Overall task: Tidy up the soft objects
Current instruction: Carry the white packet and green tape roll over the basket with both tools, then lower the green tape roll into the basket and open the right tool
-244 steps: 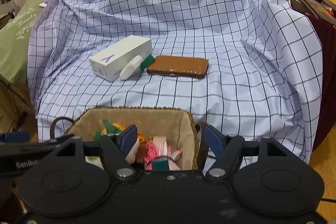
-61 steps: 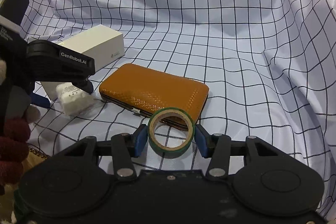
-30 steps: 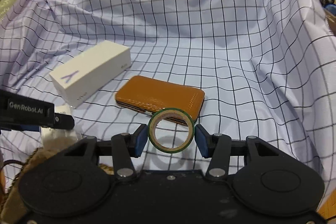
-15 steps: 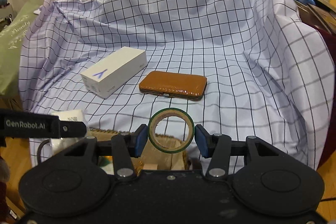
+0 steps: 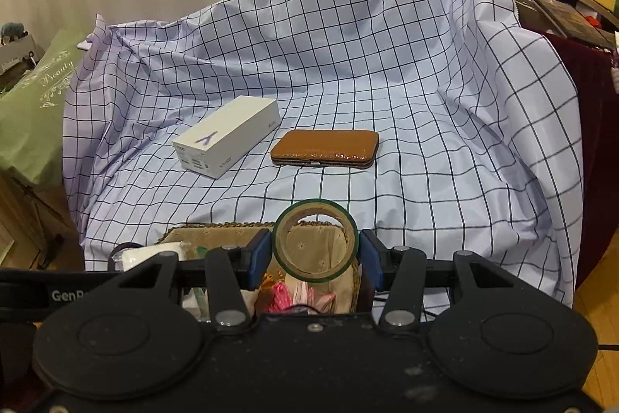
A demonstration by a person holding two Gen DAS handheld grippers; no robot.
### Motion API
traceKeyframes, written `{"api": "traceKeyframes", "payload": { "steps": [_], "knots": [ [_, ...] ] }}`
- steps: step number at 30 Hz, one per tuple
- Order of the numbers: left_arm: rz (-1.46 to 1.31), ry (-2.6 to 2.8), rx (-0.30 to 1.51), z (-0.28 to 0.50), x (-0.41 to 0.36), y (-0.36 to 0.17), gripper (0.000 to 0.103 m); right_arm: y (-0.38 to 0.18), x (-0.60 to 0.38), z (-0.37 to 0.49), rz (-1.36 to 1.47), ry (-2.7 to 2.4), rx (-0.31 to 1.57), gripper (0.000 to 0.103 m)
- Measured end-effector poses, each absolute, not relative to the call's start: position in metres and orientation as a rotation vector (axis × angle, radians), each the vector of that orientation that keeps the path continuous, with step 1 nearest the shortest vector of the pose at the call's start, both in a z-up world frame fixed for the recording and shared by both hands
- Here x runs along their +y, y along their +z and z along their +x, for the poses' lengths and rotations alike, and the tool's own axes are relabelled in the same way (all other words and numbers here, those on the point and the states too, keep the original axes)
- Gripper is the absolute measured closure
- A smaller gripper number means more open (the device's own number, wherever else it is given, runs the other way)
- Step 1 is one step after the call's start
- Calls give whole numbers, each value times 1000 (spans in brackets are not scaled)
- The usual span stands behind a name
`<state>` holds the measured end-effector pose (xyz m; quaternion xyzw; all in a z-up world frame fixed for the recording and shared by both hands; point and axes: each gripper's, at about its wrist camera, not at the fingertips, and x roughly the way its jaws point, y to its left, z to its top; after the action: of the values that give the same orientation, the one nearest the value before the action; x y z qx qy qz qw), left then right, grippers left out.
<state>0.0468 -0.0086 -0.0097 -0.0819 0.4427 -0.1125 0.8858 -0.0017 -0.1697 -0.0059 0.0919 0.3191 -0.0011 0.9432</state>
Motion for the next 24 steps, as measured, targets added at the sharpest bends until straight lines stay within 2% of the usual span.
{"api": "traceKeyframes", "payload": {
  "steps": [24],
  "knots": [
    [-266, -149, 925, 45, 18, -22, 51, -25, -148, -2, 161, 90, 753, 54]
  ]
}}
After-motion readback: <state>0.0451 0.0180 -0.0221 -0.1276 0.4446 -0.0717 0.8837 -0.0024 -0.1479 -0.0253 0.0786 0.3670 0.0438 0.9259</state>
